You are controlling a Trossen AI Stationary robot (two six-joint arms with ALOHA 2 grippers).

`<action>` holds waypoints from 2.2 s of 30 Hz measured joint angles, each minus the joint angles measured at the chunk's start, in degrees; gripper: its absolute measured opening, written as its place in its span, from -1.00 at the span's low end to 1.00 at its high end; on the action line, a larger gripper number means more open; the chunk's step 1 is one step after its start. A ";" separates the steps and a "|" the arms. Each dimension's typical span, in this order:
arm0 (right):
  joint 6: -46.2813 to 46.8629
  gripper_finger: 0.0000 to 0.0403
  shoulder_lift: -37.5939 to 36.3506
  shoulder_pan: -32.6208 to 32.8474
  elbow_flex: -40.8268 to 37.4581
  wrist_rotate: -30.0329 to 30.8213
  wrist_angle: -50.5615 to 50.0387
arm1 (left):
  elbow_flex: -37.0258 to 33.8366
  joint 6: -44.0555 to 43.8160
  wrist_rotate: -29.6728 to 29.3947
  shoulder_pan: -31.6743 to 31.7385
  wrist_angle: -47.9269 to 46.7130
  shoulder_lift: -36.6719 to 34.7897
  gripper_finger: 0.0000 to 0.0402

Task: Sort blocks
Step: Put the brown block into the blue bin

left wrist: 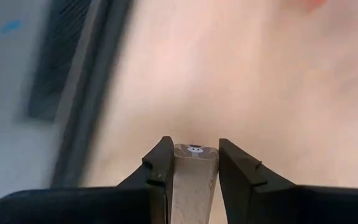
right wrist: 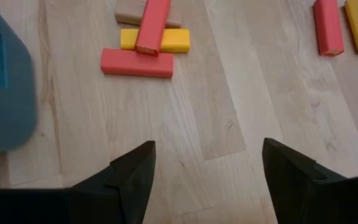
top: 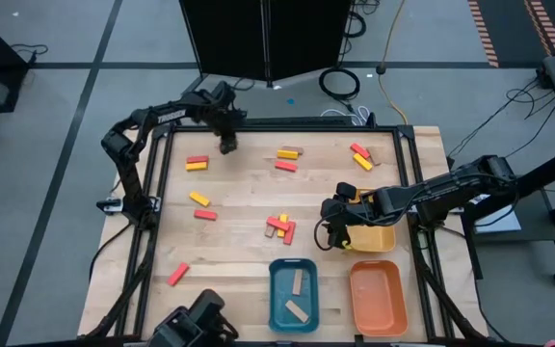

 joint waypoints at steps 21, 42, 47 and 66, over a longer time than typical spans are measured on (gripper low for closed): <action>-3.66 0.11 0.00 -0.02 0.01 0.02 0.00 | 2.43 -27.65 19.76 -39.11 17.56 -11.92 -0.62; -6.99 0.11 -0.02 2.04 -0.01 -0.20 -4.84 | 2.48 -62.17 -34.13 -74.72 35.81 -1.50 -0.62; -6.78 0.11 -0.02 3.07 -0.01 -0.20 -6.65 | 2.41 -74.78 -35.97 -75.64 37.10 3.93 -0.62; -9.07 0.11 -0.02 3.50 -0.01 -0.15 -6.27 | 2.41 -86.56 -27.84 -75.29 36.94 6.91 -0.16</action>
